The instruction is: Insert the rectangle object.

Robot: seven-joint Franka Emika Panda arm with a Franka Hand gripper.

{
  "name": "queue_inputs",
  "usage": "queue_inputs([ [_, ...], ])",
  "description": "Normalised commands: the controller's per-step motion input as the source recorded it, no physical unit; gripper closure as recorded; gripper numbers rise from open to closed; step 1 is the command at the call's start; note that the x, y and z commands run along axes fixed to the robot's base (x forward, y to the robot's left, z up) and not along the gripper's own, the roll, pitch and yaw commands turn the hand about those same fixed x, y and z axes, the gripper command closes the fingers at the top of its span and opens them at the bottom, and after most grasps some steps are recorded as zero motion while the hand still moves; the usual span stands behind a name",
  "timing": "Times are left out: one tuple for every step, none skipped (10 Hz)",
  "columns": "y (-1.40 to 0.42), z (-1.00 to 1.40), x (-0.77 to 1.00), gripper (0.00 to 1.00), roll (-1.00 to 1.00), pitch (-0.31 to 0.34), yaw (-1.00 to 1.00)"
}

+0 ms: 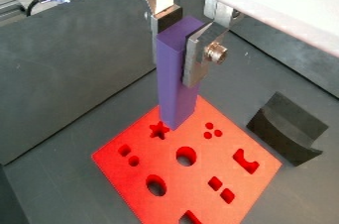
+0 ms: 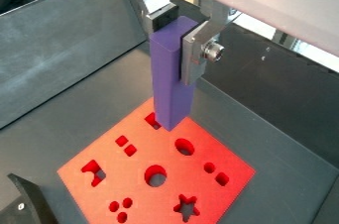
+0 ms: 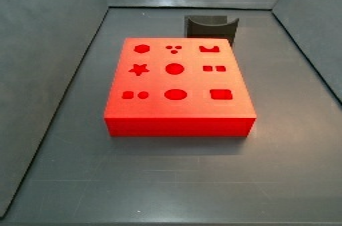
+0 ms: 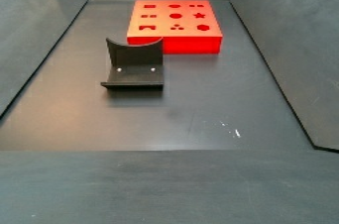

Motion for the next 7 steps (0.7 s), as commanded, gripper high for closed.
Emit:
queue_inputs([
  [0.00,-0.23,0.10,1.00,0.00,0.000,0.00],
  [-0.09,-0.46,0.40,1.00,0.03,0.000,0.05],
  [-0.34,-0.47,0.71,1.00,0.09,0.000,-0.07],
  [-0.22,-0.35,0.49,1.00,0.00,-0.031,-0.56],
  [-0.15,-0.46,0.73,1.00,0.00,0.000,-0.39],
  [-0.06,-0.44,0.97,1.00,0.07,0.086,0.20],
  [-0.04,-0.41,0.85,1.00,0.04,0.081,0.35],
])
